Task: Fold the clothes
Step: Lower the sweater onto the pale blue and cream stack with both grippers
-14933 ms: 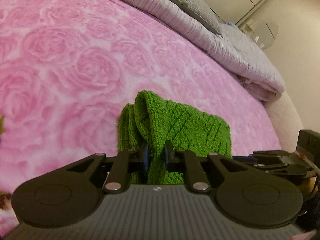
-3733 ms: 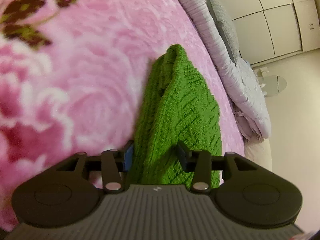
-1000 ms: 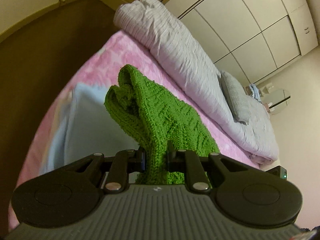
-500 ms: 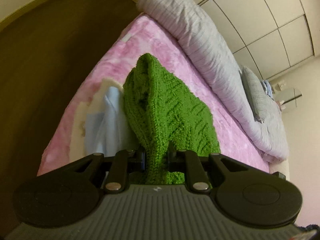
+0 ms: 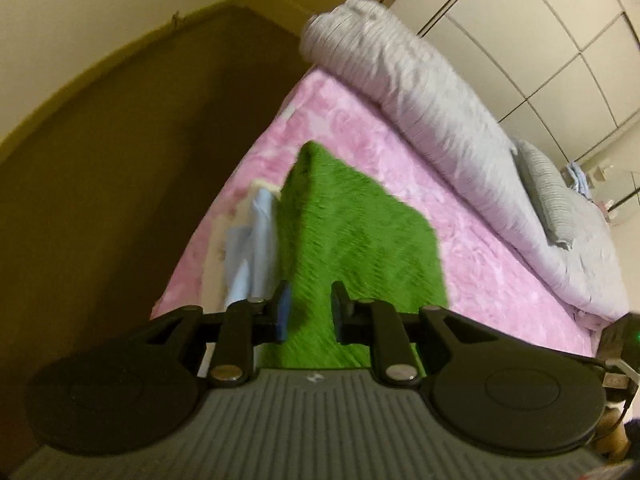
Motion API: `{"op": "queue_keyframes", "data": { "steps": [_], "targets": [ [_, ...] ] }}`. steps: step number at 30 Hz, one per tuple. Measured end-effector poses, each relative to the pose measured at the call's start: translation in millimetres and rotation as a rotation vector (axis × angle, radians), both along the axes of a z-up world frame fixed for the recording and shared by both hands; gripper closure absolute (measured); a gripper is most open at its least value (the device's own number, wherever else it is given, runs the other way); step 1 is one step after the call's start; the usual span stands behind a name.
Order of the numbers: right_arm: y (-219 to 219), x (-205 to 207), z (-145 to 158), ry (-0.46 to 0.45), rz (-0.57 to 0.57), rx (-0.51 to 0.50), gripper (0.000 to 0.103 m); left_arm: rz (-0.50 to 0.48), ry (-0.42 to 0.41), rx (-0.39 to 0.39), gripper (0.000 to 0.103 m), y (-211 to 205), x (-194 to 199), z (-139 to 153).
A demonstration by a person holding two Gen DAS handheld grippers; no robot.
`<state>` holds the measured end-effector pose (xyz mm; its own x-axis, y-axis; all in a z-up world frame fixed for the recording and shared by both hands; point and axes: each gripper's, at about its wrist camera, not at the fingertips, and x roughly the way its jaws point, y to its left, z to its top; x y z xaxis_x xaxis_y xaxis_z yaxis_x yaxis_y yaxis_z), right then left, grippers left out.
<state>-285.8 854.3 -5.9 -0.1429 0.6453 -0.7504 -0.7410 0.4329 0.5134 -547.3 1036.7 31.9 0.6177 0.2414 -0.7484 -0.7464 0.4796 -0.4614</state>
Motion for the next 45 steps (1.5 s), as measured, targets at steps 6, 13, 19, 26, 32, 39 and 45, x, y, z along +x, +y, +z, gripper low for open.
{"op": "queue_keyframes", "data": {
  "steps": [6, 13, 19, 26, 32, 39, 45],
  "targets": [
    [13, -40, -2, -0.094, 0.172, -0.036, 0.079, -0.149, 0.124, 0.080, 0.095, -47, 26, -11],
    [31, -85, -30, -0.229, 0.378, -0.102, 0.079, -0.091, 0.191, 0.045, 0.100, -38, 7, -57],
    [41, -80, -28, -0.240, 0.403, -0.147, 0.079, -0.126, 0.230, 0.053, 0.101, -34, 14, -40],
    [38, -77, 19, -0.244, 0.336, -0.016, 0.079, -0.173, 0.206, 0.114, 0.101, -27, 28, -12],
    [68, -106, -35, -0.276, 0.528, -0.104, 0.079, -0.153, 0.311, 0.057, 0.100, -8, 33, -63],
    [70, -80, -5, -0.218, 0.478, -0.098, 0.079, -0.167, 0.233, 0.064, 0.101, 0, 32, -27],
    [78, -31, 22, -0.225, 0.223, -0.007, 0.079, -0.170, 0.176, 0.143, 0.101, 35, 64, -24]
  ]
}}
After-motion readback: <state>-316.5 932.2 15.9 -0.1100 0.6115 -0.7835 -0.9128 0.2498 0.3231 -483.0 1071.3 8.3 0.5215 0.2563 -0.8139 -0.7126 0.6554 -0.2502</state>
